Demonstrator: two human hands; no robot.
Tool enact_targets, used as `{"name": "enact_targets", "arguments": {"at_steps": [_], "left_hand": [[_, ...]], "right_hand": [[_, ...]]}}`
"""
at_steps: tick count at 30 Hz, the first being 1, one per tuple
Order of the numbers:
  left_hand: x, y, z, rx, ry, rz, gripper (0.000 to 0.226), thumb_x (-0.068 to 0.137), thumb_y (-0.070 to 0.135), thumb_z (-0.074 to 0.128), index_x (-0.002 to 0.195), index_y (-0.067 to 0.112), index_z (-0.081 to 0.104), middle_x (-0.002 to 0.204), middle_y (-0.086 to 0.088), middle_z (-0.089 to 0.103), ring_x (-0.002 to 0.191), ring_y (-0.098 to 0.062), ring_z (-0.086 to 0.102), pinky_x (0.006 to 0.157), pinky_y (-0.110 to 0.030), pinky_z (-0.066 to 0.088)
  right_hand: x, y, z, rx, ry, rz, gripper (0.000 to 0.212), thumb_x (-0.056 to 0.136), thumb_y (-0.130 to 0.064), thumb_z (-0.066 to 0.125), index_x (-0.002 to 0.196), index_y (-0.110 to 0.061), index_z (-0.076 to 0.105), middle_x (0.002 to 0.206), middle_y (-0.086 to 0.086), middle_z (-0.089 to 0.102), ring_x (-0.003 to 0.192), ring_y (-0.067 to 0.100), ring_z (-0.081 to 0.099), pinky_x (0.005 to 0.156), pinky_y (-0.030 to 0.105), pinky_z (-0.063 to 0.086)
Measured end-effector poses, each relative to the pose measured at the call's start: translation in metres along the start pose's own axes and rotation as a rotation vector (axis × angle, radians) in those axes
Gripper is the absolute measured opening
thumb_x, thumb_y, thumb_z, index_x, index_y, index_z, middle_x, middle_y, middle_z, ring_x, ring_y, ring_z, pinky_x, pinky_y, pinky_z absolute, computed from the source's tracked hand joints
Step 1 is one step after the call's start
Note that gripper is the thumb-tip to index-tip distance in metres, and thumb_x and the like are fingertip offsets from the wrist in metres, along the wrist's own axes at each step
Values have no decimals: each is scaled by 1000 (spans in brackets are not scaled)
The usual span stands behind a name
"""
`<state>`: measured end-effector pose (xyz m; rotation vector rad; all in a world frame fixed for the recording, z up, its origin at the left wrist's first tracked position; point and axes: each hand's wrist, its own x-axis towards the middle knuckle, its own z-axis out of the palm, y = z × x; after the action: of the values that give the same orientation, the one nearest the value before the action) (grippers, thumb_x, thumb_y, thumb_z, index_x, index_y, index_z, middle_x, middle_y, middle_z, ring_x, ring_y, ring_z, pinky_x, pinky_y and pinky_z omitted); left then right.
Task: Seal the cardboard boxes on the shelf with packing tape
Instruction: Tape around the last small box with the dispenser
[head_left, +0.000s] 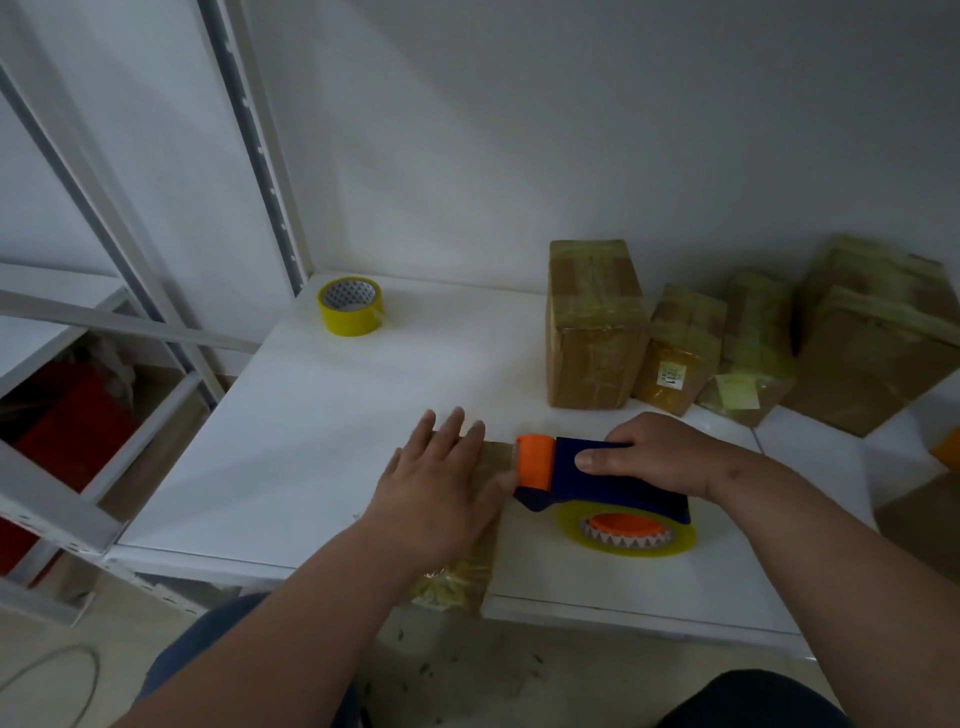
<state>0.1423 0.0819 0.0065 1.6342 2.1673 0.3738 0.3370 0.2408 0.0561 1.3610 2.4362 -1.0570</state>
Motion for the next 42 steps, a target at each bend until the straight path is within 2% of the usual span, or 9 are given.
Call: {"name": "enact_targets", "arguments": {"at_steps": [5, 10, 16, 22, 29, 32, 34, 37, 42], "left_hand": [[2, -4, 7, 140, -4, 4, 84, 89, 74, 13, 156, 26, -3, 163, 6, -9, 148, -17, -21, 123, -38, -2], [9, -10, 15, 166, 3, 29, 100, 75, 83, -9, 156, 25, -5, 164, 5, -8, 148, -16, -21, 123, -42, 5], [1, 2, 1, 177, -40, 15, 80, 93, 69, 12, 156, 22, -6, 163, 5, -12, 146, -16, -25, 122, -36, -8], [3, 2, 3, 187, -48, 4, 78, 95, 67, 13, 156, 22, -6, 164, 2, -10, 147, -18, -24, 122, -38, -5], [-3, 5, 0, 147, -53, -15, 78, 95, 66, 15, 155, 23, -10, 163, 6, -15, 146, -17, -26, 122, -37, -5], [-3, 5, -2, 98, -50, -24, 81, 94, 67, 17, 154, 21, -12, 162, 6, -17, 145, -16, -28, 122, -35, -7], [-4, 5, -5, 3, -43, -52, 90, 90, 72, 20, 153, 20, -16, 161, 6, -21, 143, -14, -30, 122, -35, -5], [-8, 6, -10, -78, -15, -116, 101, 82, 80, 30, 153, 26, -18, 159, 9, -25, 142, -13, -32, 122, -43, -2], [-26, 13, -12, 119, -51, -141, 110, 71, 86, 46, 153, 38, -8, 160, 12, -21, 147, -19, -23, 121, -51, 2]], "right_hand": [[-2, 0, -1, -10, -26, -5, 44, 82, -64, 57, 80, -21, 67, 78, -2, 65, 71, 12, 62, 61, 21, 41], [-1, 7, -3, 7, -51, 25, 47, 81, -65, 56, 86, -20, 70, 88, 3, 70, 79, 16, 66, 70, 25, 47], [1, -7, -12, -126, -69, 9, 48, 84, -66, 52, 84, -20, 67, 84, 2, 66, 76, 15, 63, 68, 27, 45], [8, -25, -18, -184, -104, 78, 47, 84, -64, 56, 75, -18, 62, 77, 1, 62, 71, 15, 59, 63, 27, 41], [17, -7, 1, -281, -183, 244, 46, 75, -59, 69, 97, -19, 62, 104, 2, 61, 92, 16, 59, 81, 29, 48], [10, -4, -8, -4, -106, 293, 46, 76, -59, 70, 96, -19, 63, 103, 2, 62, 92, 16, 60, 84, 29, 48], [5, -4, -14, 68, -49, 292, 51, 76, -61, 69, 101, -17, 62, 101, 3, 62, 88, 15, 60, 73, 27, 48], [1, -5, -12, -147, 142, 209, 45, 82, -62, 59, 77, -17, 56, 77, 0, 57, 68, 13, 56, 53, 25, 36], [-14, -2, 13, -330, 467, 33, 29, 90, -46, 46, 73, -23, 47, 69, -4, 52, 67, 17, 53, 61, 30, 37]]}}
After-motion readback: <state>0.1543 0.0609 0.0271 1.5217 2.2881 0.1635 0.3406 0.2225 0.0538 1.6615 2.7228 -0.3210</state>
